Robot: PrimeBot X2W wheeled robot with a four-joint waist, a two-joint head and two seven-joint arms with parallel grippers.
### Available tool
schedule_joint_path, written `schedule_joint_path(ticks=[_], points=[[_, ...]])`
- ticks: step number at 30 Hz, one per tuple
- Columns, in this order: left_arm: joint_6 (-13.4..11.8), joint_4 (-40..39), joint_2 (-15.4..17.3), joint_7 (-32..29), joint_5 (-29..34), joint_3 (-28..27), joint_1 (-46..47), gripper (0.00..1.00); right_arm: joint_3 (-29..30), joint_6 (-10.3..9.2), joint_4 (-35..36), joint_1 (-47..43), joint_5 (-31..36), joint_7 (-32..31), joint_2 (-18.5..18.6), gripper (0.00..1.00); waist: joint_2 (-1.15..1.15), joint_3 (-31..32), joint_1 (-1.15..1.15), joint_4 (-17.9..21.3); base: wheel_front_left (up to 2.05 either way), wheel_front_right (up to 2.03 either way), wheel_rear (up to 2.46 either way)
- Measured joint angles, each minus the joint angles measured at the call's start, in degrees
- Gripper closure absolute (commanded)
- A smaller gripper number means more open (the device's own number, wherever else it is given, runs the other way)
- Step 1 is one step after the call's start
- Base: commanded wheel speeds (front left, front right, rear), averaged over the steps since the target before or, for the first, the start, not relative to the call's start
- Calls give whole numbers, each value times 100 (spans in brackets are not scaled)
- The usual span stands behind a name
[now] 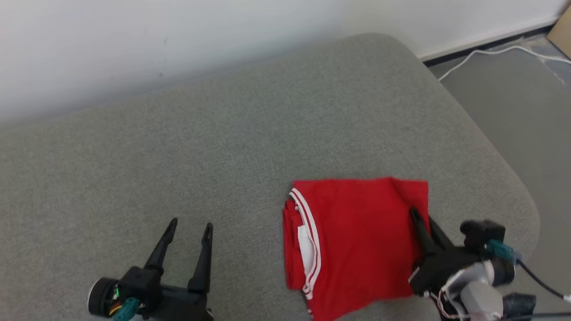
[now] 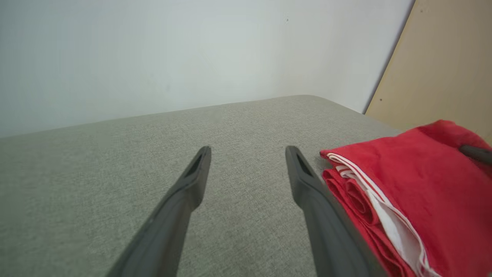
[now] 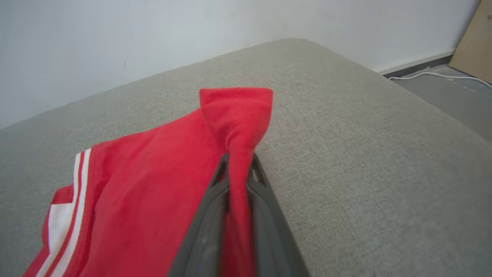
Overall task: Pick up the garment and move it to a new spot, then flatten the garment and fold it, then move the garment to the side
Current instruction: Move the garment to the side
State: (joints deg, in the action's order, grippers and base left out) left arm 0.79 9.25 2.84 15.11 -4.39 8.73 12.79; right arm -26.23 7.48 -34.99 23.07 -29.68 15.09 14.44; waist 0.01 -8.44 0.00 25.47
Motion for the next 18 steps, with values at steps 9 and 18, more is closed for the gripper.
schedule_joint_path(ticks=[9, 18], points=[[82, -216, 2, 0, 233, 207, 282, 0, 736, 1, -385, 1357, 780, 0, 68, 100, 0, -527, 1, -281, 0, 0, 0], [149, -275, 63, 0, 438, 328, 531, 0, 2049, 1, -1396, 2559, 1771, 0, 508, 100, 0, -1063, 2, -835, 0, 0, 0]])
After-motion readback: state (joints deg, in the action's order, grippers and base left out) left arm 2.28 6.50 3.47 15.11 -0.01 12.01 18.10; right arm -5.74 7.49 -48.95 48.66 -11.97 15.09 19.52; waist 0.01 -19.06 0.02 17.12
